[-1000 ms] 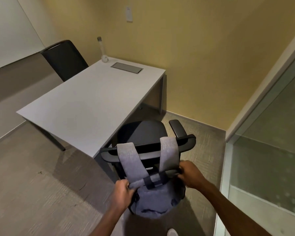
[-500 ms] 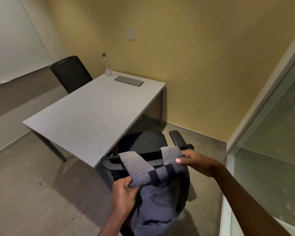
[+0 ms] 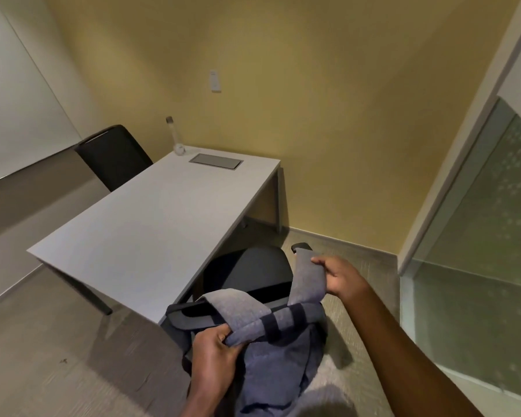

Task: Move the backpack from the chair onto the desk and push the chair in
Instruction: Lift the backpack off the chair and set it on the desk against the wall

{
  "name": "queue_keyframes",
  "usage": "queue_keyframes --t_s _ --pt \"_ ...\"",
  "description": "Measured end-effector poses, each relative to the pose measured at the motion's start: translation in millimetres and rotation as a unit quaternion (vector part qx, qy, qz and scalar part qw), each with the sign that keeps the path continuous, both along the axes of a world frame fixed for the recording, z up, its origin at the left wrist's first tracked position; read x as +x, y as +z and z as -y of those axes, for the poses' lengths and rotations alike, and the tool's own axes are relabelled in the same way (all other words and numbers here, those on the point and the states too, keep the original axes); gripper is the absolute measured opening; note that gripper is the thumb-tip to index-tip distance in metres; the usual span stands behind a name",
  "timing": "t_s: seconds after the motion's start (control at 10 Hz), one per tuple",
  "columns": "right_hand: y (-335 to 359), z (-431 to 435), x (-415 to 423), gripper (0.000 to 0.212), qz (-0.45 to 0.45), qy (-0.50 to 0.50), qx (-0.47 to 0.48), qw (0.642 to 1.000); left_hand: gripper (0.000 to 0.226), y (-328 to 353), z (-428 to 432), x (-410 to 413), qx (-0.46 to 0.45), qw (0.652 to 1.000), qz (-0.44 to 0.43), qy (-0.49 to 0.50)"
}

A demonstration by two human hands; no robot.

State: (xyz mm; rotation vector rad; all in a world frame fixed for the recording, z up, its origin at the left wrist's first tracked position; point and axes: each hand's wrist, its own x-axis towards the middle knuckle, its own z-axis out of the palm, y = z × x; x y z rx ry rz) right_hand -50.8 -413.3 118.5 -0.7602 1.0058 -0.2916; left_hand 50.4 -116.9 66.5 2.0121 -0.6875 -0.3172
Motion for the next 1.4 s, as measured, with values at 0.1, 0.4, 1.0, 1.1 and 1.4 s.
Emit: queue_keyframes --t_s 0.1,0.4,1.0,1.1,1.4 --pt "-10 8 -14 0.038 0.021 -0.102 0.004 0.995 0.02 0 5 -2 0.018 1.0 0.004 -0.005" --pt "-49 -23 -81 0.042 -0.087 -0.172 -0.042 0.98 0.033 -10 9 -20 0.029 0.998 -0.056 -0.023" --pt "-1 -113 -87 0.011 -0.191 0.092 -0.359 0.909 0.026 -22 -38 -17 0.013 0.998 -0.066 -0.021" --pt "27 -140 -41 0.018 -0.151 0.1 -0.463 0.868 0.023 -23 -48 -11 0.008 0.998 -0.056 -0.023" --pt "13 -184 91 0.034 -0.169 0.272 -0.45 0.834 0.018 -12 -72 7 0.002 0.999 -0.028 -0.027"
